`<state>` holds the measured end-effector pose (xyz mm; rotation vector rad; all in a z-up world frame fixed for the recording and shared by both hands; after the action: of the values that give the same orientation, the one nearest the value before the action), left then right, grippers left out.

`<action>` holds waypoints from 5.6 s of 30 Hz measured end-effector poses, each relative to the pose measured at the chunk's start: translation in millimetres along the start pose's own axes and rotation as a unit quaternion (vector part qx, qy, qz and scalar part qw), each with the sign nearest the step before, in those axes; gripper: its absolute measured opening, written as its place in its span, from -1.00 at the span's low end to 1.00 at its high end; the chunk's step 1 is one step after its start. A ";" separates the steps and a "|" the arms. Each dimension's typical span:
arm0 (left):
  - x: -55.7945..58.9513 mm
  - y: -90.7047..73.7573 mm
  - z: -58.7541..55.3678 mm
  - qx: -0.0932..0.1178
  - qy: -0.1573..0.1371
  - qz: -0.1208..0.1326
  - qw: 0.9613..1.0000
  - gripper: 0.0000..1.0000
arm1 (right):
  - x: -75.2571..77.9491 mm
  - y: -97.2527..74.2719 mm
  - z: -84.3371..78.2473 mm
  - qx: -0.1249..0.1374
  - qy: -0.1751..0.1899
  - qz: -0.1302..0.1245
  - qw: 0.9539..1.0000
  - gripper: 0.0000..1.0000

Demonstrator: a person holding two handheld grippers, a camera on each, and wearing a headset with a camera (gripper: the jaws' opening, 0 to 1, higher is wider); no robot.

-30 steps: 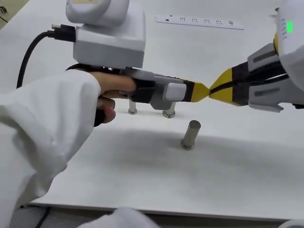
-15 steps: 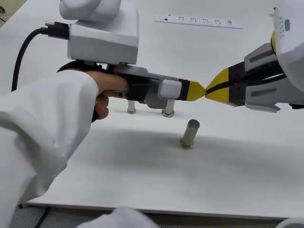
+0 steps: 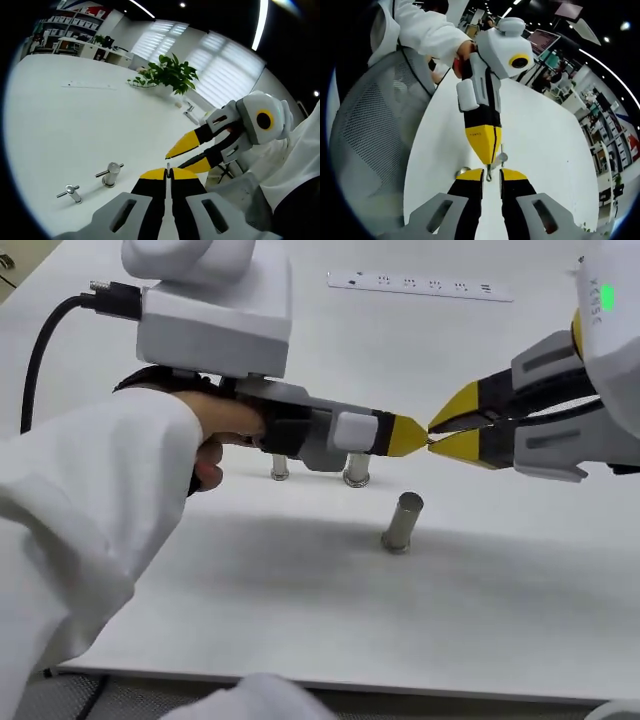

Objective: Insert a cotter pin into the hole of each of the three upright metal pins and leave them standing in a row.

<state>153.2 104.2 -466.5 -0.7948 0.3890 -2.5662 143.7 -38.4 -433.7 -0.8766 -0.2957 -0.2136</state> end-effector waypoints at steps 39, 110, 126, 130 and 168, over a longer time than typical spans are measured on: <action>41.9 -19.5 1.2 -0.018 0.326 -0.077 0.942 -1.00 | -22.8 -0.9 -17.1 0.127 0.252 0.140 0.949 -1.00; 7.6 35.0 -28.0 -0.145 0.341 -0.050 0.927 -0.81 | -40.3 8.3 -85.8 0.051 0.263 0.071 0.961 -1.00; 11.4 36.3 -29.6 -0.148 0.330 -0.048 0.931 -0.81 | -37.2 23.7 -76.1 0.053 0.256 0.066 0.963 -1.00; 12.2 36.1 -29.5 -0.151 0.329 -0.049 0.931 -0.81 | -36.5 28.3 -71.5 0.062 0.254 0.068 0.963 -1.00; 9.9 41.4 -28.4 -0.154 0.328 -0.050 0.931 -0.81 | -39.0 21.9 -62.0 0.100 0.262 0.040 0.959 -1.00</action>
<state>142.0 67.4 -500.2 -0.0074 0.9918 -2.8530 124.1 -70.7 -500.3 -0.6014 0.2114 -0.3257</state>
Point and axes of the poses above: the centre of the closed fingertips' face, and the gripper's own axes: y roughly forward along the fingers, x roughly to its right, z roughly out of its top, the point moved 9 cm from there along -y, roughly backward along the fingers, and after that the axes turned 6 degrees about y, right-handed, at the moved point
